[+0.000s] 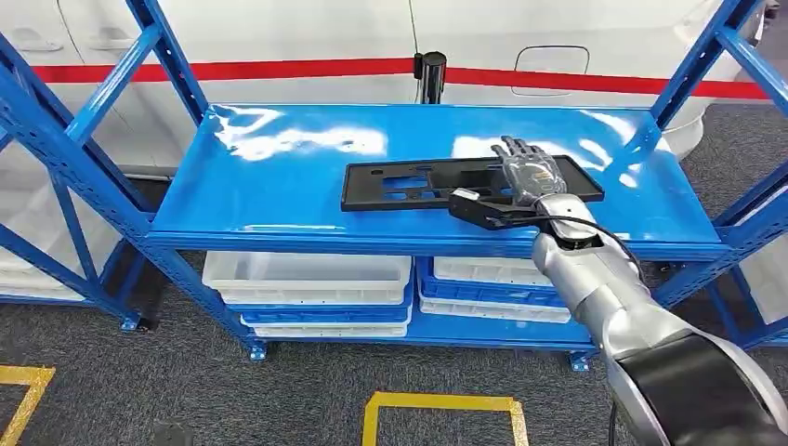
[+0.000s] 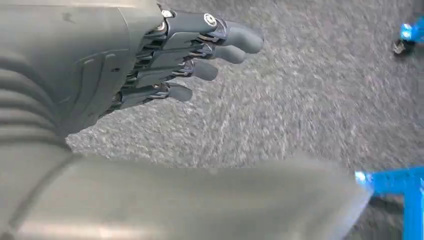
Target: Take the parts from the cabinet and place them on the table.
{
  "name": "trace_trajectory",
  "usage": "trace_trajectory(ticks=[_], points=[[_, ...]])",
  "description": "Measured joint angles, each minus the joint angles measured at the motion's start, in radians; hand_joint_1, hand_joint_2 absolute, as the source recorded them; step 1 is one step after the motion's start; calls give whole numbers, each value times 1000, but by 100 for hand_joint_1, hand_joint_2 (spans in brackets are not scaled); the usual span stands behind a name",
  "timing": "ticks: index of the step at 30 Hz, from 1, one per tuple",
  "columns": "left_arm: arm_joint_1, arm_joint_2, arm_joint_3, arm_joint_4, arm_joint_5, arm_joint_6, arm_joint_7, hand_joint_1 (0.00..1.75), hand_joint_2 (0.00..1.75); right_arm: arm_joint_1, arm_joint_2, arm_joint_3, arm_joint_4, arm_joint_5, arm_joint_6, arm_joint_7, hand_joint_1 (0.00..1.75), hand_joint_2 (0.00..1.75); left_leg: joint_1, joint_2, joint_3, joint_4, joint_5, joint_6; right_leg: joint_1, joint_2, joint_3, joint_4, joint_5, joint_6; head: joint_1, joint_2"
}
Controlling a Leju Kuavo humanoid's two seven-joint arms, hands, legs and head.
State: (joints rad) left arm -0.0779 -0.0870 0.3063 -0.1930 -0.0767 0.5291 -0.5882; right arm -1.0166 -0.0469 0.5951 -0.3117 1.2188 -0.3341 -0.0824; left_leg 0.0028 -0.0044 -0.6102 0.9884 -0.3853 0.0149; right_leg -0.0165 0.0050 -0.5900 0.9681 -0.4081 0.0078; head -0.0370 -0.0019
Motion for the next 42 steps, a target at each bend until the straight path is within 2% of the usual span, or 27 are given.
trace_trajectory(ticks=[30, 31, 32, 33, 34, 36, 39, 40, 42], points=[[-6, -2, 0, 0, -12, -3, 18, 0, 175, 2, -16, -16, 0, 5, 0, 3, 0, 175, 0, 0, 0, 0, 0, 0, 0, 0, 0, 0, 0, 0, 0, 0], [-6, -2, 0, 0, -12, -3, 19, 0, 175, 2, -16, -16, 0, 5, 0, 3, 10, 175, 0, 0, 0, 0, 0, 0, 0, 0, 0, 0, 0, 0, 0, 0], [-6, -2, 0, 0, -13, -3, 20, 0, 175, 2, -16, -16, 0, 5, 0, 3, 140, 175, 0, 0, 0, 0, 0, 0, 0, 0, 0, 0, 0, 0, 0, 0], [-6, -2, 0, 0, -14, -3, 21, 0, 175, 2, -16, -16, 0, 7, 1, 2, 168, 175, 0, 0, 0, 0, 0, 0, 0, 0, 0, 0, 0, 0, 0, 0], [-6, -2, 0, 0, -14, -3, 21, 0, 0, 2, -16, -16, 0, 8, 3, -1, 175, 175, 0, 0, 0, 0, 0, 0, 0, 0, 0, 0, 0, 0, 0, 0], [-6, -2, 0, 0, -15, 2, 18, 0, 0, 2, -17, -16, 0, 8, 14, -9, 175, 175, 0, 0, 0, 0, 0, 0, 0, 0, 0, 0, 0, 0, 0, 0], [-7, -3, 3, 0, -13, 50, -6, 0, 0, 2, -17, -17, 0, 8, 17, -14, 175, 175, 0, 0, 0, 0, 0, 0, 0, 0, 0, 0, 0, 0, 0, 0], [-7, -3, 3, 0, -13, 61, -14, 0, 175, 2, -17, -17, 0, 8, 18, -16, 175, 175, 0, 0, 0, 0, 0, 0, 0, 0, 0, 0, 0, 0, 0, 0], [-7, -3, 4, 0, -8, 73, -24, 0, 175, 3, -17, -17, 0, 10, 18, -17, 175, 175, 0, 0, 0, 0, 0, 0, 0, 0, 0, 0, 0, 0, 0, 0]])
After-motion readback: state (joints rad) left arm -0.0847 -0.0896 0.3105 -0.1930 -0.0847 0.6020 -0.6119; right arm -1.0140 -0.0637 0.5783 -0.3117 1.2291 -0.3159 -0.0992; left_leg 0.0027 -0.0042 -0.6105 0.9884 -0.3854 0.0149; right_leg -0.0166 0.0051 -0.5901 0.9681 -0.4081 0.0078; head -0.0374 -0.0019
